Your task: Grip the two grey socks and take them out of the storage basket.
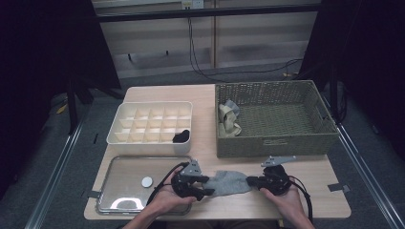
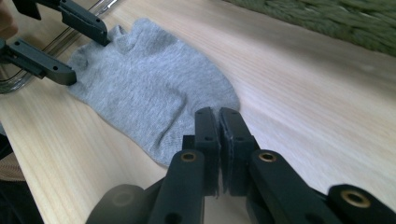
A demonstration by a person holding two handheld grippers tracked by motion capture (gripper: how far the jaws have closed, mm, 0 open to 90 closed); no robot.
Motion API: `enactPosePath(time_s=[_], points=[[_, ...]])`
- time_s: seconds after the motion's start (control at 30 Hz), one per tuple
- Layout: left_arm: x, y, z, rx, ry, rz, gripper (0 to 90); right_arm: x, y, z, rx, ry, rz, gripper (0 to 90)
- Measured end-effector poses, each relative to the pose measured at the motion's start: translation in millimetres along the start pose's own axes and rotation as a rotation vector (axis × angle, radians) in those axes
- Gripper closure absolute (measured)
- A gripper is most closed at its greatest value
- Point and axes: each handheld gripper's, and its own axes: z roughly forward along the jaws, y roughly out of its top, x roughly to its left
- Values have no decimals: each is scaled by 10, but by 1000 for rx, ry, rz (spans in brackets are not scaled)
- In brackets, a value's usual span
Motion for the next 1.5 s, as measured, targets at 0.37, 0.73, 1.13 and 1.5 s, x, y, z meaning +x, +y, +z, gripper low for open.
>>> enactPosePath(time_s=[0.37, 0.73, 1.13, 1.5], points=[[24, 92, 21, -29, -34, -75, 362, -80, -35, -75, -30, -5, 41, 711], [163, 42, -318, -76, 29, -129, 271, 15, 88, -95, -79, -6, 38, 581], [224, -84, -630, -110, 84, -152, 255, 298, 249, 109, -44, 65, -17, 567], [226, -287, -797, -126, 127, -167, 230, 535, 357, 329, -4, 130, -85, 665]])
